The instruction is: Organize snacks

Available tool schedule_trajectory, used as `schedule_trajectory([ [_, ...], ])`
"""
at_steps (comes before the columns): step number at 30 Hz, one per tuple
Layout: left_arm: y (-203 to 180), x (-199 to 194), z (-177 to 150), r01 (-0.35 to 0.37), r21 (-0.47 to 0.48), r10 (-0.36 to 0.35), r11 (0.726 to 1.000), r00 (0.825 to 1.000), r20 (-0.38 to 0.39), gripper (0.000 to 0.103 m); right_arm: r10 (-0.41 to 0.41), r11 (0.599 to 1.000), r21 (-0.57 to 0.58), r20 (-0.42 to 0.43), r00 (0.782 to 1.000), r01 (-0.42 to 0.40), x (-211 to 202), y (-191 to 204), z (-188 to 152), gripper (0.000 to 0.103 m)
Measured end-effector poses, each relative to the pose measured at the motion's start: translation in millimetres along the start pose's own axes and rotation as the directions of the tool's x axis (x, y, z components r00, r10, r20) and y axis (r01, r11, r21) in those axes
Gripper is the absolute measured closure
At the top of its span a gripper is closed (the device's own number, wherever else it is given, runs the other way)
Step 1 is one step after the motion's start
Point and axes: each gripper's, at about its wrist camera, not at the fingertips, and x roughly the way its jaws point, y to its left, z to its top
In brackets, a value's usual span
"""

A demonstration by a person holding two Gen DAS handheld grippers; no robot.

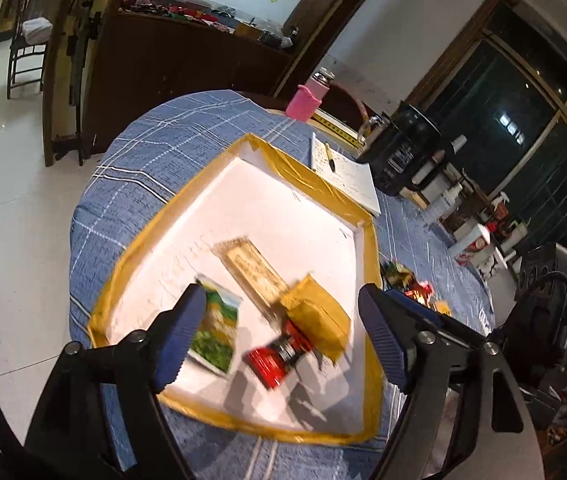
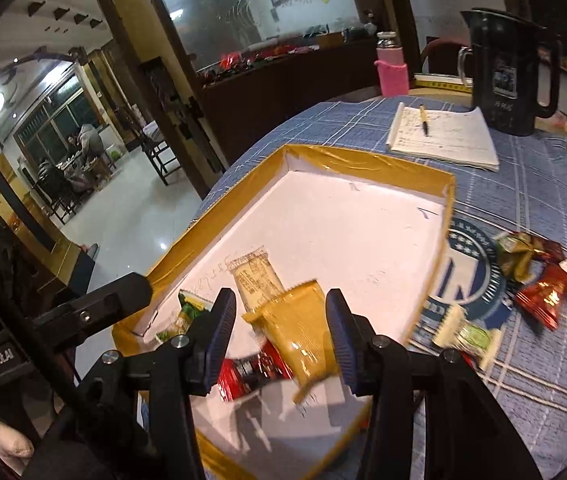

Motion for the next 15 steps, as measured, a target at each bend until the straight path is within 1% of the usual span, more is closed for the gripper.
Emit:
schedule_trajectory([
  [2,-9,-3,-4,-0.001,0.014,0.001,1.000,1.000,-0.004,0.024,-0.005,1.000,0.010,0.005,1.000,0.005,-7,-7,-5,0.056],
  [3,-15,-4,-6,-0.013,0.023,0.013,1.000,1.000,-0.004,0.023,-0.012,1.000,0.016,0.009,1.000,0.012,-11,-12,-8,0.056],
  [7,-32,-4,-15,-0.090,0.044,0.090,0.995,0.996,-0.017,0.021,-0.035,0.997,0.062,0.009,0.999,0.035,-27,-37,-21,0.056],
  [8,-36,-3,-17,-0.092,0.046,0.093,0.995,0.995,-0.024,0.021,-0.044,0.996,0.075,0.009,0.999,0.043,-32,-44,-25,0.056],
  [13,-54,0,-37,-0.025,0.040,0.026,0.999,0.999,-0.045,0.021,-0.091,0.988,0.128,0.019,0.996,0.088,-57,-80,-42,0.056],
  [15,-61,0,-43,-0.013,0.036,0.015,0.999,0.999,-0.047,0.021,-0.118,0.983,0.148,0.021,0.993,0.113,-69,-98,-49,0.056],
])
